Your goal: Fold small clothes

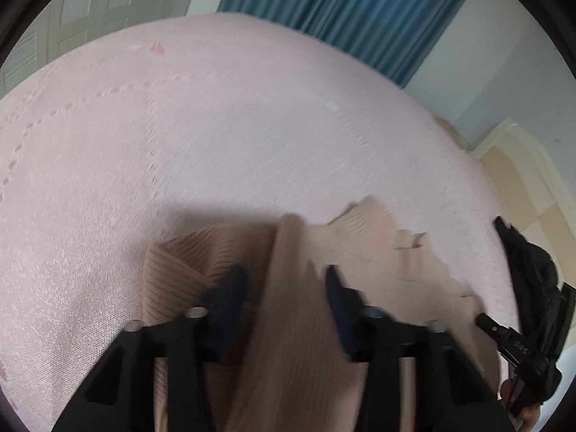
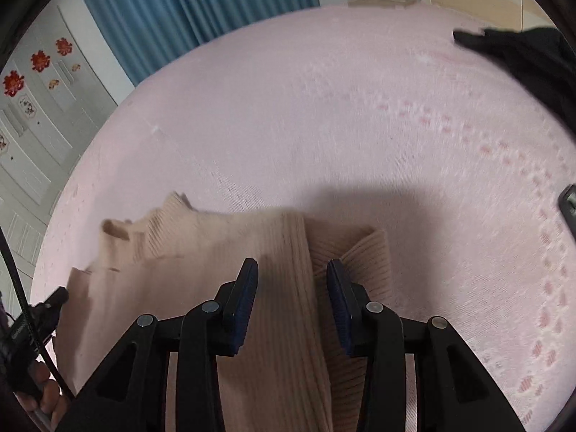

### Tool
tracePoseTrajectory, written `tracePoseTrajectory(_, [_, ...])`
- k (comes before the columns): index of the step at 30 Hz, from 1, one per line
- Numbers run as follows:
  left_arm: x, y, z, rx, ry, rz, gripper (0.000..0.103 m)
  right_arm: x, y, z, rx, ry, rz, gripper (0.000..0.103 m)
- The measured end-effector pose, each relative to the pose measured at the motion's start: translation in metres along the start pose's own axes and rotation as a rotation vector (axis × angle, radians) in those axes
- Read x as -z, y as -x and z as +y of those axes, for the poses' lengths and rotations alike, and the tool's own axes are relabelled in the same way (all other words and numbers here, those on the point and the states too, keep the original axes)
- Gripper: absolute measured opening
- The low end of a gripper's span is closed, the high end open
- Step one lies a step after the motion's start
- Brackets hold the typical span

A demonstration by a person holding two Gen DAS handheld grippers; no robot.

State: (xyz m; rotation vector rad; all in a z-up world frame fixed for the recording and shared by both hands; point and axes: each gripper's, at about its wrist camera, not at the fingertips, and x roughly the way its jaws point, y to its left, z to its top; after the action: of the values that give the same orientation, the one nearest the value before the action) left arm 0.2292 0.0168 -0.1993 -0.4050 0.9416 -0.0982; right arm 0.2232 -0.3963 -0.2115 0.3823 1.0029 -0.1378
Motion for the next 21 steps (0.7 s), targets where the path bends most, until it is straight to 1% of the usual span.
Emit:
tracePoseTrajectory(1, [0.002,-0.001,0.002,0.004,0.02,0.005,0.023,0.0,-0.002,0.001,0.002,0.003,0.008,0.039])
tracePoseTrajectory(2, [0.003,-0.001,0.005,0.023,0.043,-0.008,0.016,-0.001,-0.002,0.003,0.005,0.009,0.003,0.039])
tracePoseTrajectory(3, [0.005,0.0,0.009,0.046,0.06,-0.014,0.009,-0.001,-0.002,0.005,0.012,0.022,-0.006,0.035])
tracePoseTrajectory(5, [0.008,0.004,0.016,0.084,0.097,-0.028,0.008,-0.001,-0.004,0.013,0.011,0.067,0.0,0.008])
tracePoseTrajectory(6, [0.009,0.006,0.019,0.094,0.114,-0.04,0.007,-0.001,-0.006,0.017,0.009,0.086,-0.002,0.008])
tracePoseTrajectory(7, [0.01,0.012,0.026,0.117,0.147,-0.065,0.007,0.0,-0.003,0.021,0.014,0.098,-0.031,0.006])
tracePoseTrajectory(8, [0.01,0.014,0.03,0.126,0.162,-0.076,0.007,0.0,0.002,0.024,-0.001,0.107,-0.057,0.006])
tracePoseTrajectory(9, [0.01,0.017,0.035,0.137,0.186,-0.09,0.007,-0.001,0.01,0.027,-0.041,0.118,-0.093,0.006])
tracePoseTrajectory(10, [0.011,0.02,0.038,0.132,0.194,-0.096,0.007,-0.002,0.018,0.03,-0.083,0.123,-0.134,0.005])
tracePoseTrajectory(12, [0.011,0.017,0.038,0.112,0.181,-0.079,0.007,-0.004,0.026,0.032,-0.122,0.123,-0.174,0.005])
tracePoseTrajectory(13, [0.012,0.013,0.037,0.1,0.17,-0.061,0.007,-0.006,0.023,0.033,-0.105,0.118,-0.172,0.005])
tracePoseTrajectory(14, [0.013,0.011,0.036,0.095,0.167,-0.057,0.007,-0.006,0.016,0.032,-0.073,0.108,-0.149,0.005])
tracePoseTrajectory(17, [0.012,0.003,0.03,0.06,0.143,-0.051,0.007,-0.005,-0.023,0.024,0.061,0.074,-0.003,0.006])
tracePoseTrajectory(18, [0.012,0.001,0.027,0.046,0.136,-0.05,0.008,-0.005,-0.027,0.024,0.06,0.07,0.004,0.006])
tracePoseTrajectory(19, [0.013,0.002,0.027,0.04,0.133,-0.049,0.008,-0.005,-0.022,0.026,0.067,0.077,-0.021,0.008])
tracePoseTrajectory(20, [0.013,0.003,0.025,0.041,0.131,-0.051,0.009,-0.005,-0.019,0.026,0.071,0.086,-0.034,0.016])
tracePoseTrajectory(21, [0.013,0.005,0.024,0.043,0.132,-0.051,0.01,-0.004,-0.017,0.027,0.079,0.092,-0.043,0.02])
